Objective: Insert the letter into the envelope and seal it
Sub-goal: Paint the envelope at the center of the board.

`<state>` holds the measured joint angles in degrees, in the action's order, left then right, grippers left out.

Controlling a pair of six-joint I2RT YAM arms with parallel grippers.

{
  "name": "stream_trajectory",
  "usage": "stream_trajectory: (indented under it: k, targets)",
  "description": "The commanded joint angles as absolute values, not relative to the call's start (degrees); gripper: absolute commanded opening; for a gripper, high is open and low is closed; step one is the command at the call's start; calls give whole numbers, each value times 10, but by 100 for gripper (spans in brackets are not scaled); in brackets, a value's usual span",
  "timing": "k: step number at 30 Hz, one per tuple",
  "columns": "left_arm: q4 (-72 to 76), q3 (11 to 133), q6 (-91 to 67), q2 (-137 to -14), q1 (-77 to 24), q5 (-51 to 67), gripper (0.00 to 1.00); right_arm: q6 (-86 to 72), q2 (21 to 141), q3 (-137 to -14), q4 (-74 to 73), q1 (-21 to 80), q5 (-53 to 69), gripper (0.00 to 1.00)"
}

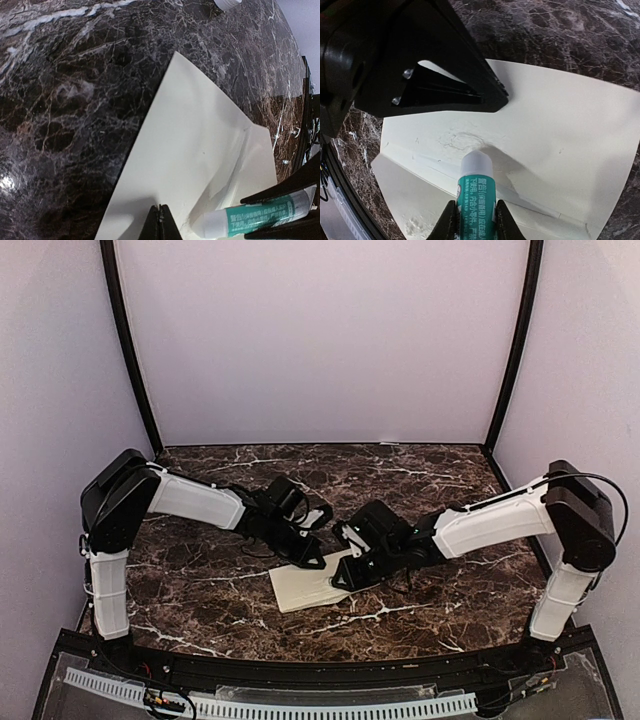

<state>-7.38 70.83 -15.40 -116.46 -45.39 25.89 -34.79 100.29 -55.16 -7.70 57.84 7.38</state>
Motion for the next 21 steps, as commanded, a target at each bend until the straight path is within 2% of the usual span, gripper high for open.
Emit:
stream_trajectory:
  k: [1, 12, 21]
  targets:
    - [-118, 701, -152, -1173, -459, 234, 0, -353, 1028, -566, -83, 599, 102, 5]
    - [-118, 701, -150, -1172, -461, 234, 0, -382, 1028, -580, -100, 604, 57, 5]
    - [-103, 675, -150, -1130, -462, 212, 0, -387, 981, -523, -109, 561, 32, 5]
